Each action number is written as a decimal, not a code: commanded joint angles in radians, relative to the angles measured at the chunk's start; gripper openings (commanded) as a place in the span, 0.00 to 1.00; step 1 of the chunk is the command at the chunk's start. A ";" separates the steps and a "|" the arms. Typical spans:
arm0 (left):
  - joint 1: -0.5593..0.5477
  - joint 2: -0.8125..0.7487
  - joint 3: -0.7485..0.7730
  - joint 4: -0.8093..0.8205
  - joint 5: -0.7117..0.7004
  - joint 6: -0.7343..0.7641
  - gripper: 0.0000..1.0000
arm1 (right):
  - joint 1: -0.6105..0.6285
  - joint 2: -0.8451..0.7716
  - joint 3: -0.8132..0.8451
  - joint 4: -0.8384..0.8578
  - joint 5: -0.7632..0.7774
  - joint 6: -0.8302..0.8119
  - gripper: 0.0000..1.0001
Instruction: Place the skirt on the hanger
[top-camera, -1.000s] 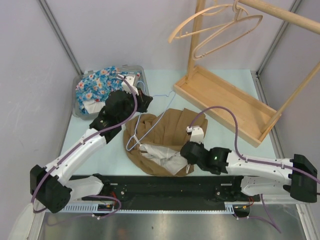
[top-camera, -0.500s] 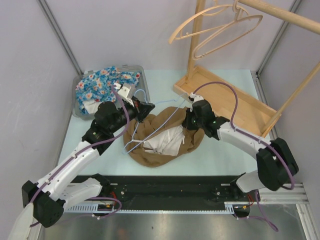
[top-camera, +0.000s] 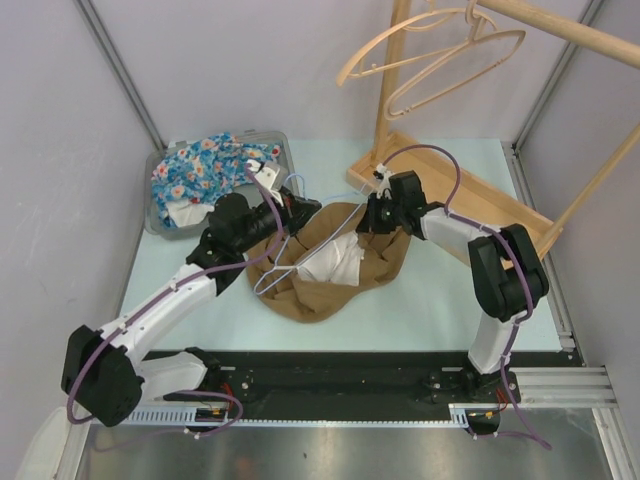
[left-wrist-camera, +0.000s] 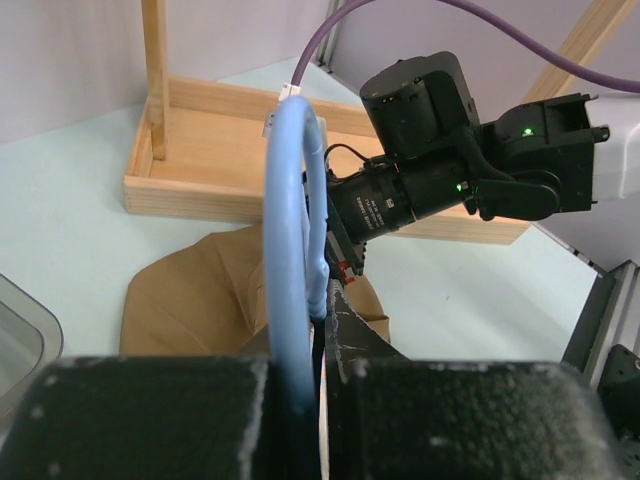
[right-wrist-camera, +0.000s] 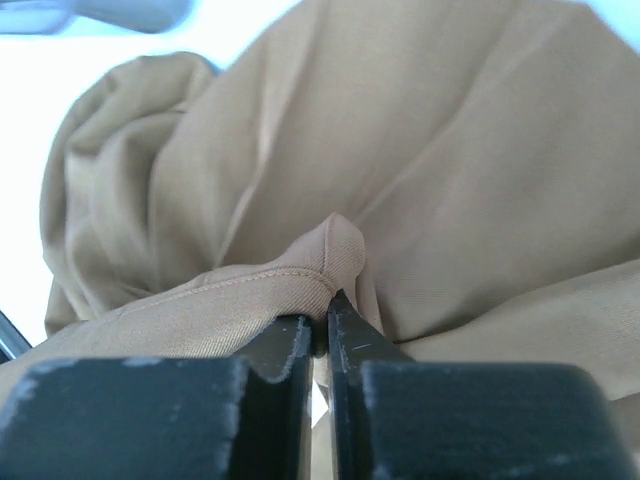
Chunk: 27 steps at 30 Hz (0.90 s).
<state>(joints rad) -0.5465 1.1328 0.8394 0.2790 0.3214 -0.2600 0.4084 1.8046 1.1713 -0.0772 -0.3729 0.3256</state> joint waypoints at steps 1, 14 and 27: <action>-0.001 0.041 -0.008 0.040 0.047 0.005 0.00 | -0.019 0.029 0.051 0.041 -0.014 0.021 0.25; 0.000 0.067 0.009 0.095 -0.004 -0.022 0.00 | -0.020 -0.250 -0.082 -0.030 0.147 0.053 0.54; 0.000 0.087 -0.025 0.140 0.080 -0.048 0.00 | 0.000 -0.453 -0.254 -0.161 0.145 0.073 0.52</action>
<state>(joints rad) -0.5453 1.2255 0.8188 0.3588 0.3649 -0.2893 0.3988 1.3960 0.9813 -0.1959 -0.2066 0.3664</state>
